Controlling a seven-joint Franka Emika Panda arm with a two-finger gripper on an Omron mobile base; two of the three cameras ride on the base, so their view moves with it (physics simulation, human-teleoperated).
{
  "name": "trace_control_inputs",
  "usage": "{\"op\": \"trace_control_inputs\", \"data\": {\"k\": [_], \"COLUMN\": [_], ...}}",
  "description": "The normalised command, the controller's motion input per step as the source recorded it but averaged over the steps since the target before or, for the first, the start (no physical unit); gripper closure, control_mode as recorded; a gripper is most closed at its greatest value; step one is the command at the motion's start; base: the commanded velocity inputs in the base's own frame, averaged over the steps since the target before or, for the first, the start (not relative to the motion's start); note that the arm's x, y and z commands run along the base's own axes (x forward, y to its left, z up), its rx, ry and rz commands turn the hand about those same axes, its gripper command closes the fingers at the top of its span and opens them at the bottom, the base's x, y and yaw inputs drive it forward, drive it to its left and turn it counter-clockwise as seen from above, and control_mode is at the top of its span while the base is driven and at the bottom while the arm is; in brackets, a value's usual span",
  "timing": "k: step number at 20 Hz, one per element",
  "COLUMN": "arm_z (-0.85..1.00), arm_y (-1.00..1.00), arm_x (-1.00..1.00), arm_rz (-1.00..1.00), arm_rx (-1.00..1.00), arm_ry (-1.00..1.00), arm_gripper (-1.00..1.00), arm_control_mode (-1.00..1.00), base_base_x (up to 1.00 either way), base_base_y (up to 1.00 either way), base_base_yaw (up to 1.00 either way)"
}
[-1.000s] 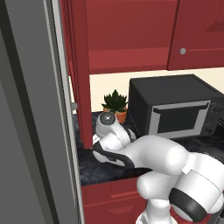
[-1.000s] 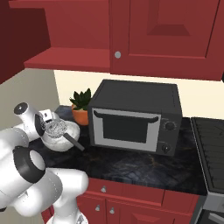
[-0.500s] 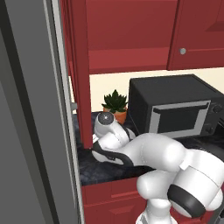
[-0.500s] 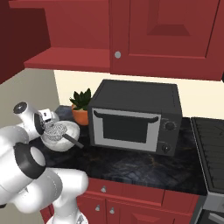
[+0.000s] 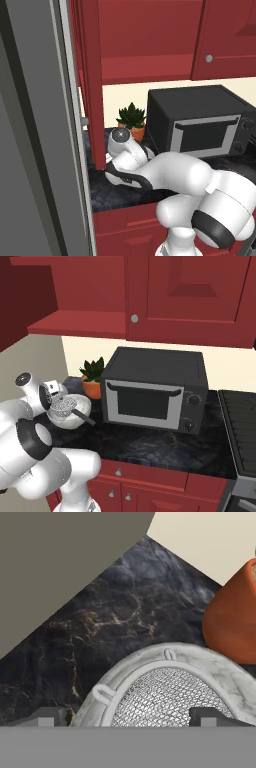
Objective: Open the cabinet and setup a tea strainer by placing it in the bowl upright.
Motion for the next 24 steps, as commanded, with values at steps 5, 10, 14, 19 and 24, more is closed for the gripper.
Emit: {"op": "trace_control_inputs", "data": {"k": [5,10,14,19,24], "arm_z": [0.19,0.48,0.50,0.53,0.53], "arm_y": [0.00,-0.20,-0.48,-0.74,-0.70], "arm_x": [-0.24,-0.53,-0.59,-0.43,-0.66], "arm_rz": [0.00,-0.03,-0.10,-0.22,-0.31], "arm_rx": [0.00,0.04,0.14,0.24,0.31], "arm_ry": [0.00,0.00,0.02,0.12,0.09], "arm_gripper": [-1.00,-1.00,-1.00,-1.00,-1.00], "arm_control_mode": [-1.00,-1.00,-1.00,-1.00,-1.00], "base_base_x": [0.00,0.00,0.00,0.00,0.00], "base_base_y": [0.00,0.00,0.00,0.00,0.00], "base_base_yaw": [0.00,0.00,0.00,0.00,0.00]}}
